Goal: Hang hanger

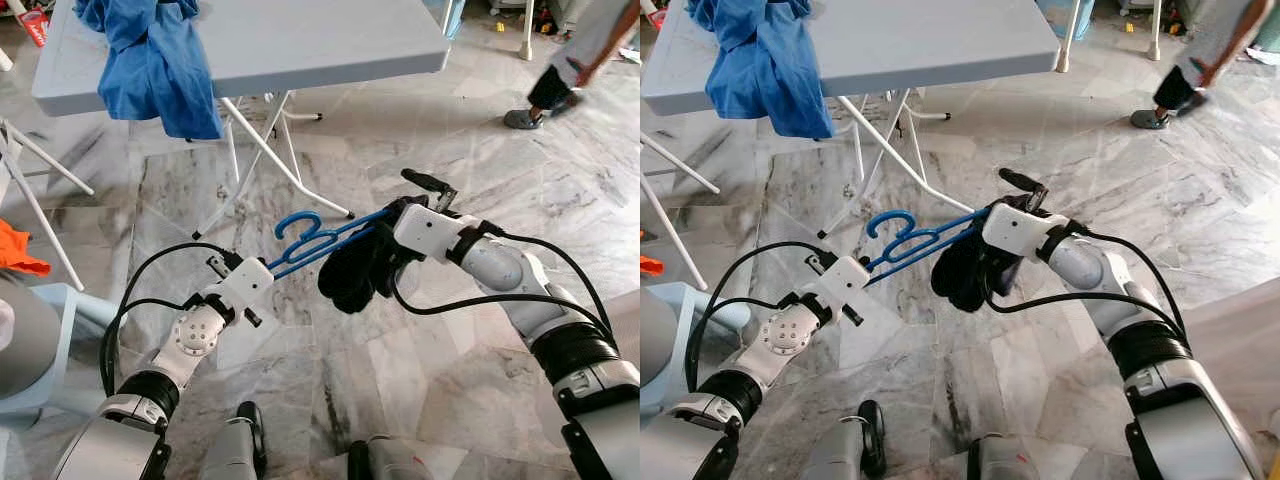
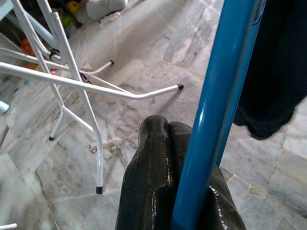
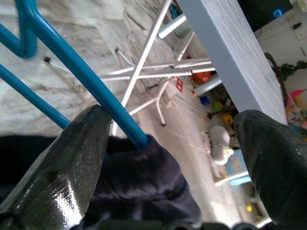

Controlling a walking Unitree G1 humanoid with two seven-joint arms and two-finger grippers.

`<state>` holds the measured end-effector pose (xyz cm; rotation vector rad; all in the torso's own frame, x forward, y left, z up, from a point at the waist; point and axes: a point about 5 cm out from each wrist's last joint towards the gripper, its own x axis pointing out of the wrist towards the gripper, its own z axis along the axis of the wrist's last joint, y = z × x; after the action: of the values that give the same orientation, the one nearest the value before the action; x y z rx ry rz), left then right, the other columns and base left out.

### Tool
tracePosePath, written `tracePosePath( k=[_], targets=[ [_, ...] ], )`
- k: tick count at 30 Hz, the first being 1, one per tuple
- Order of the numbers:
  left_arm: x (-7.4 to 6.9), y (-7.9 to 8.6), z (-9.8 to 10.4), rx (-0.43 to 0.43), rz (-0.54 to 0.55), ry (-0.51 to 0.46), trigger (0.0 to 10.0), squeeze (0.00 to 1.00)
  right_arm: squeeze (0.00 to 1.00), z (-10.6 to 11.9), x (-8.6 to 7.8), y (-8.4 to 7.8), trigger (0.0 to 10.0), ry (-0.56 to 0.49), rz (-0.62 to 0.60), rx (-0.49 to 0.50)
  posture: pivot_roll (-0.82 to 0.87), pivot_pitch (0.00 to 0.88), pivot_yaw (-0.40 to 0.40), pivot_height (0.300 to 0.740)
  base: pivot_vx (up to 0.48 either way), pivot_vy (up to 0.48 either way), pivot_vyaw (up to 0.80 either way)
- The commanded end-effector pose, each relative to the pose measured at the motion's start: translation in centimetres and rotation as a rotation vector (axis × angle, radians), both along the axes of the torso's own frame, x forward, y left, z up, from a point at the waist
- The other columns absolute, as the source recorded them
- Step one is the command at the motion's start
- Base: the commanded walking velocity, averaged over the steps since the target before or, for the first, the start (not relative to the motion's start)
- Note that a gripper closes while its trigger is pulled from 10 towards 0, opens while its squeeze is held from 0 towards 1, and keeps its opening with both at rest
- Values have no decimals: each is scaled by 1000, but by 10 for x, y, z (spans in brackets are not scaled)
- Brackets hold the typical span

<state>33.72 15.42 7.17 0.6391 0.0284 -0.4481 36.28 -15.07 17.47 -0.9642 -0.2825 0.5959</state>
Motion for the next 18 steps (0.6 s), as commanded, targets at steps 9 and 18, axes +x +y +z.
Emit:
tracePosePath(
  k=[9,18],
  targets=[
    [2,0,5,-31,53,-46,0,0,0,-1,-4,-11,10000,4,-152,229,-103,234,-27,740,0,0,0],
    [5,4,9,-39,90,-67,0,0,0,-21,-16,-10,10000,78,-219,366,-110,236,-15,740,0,0,0]
  ],
)
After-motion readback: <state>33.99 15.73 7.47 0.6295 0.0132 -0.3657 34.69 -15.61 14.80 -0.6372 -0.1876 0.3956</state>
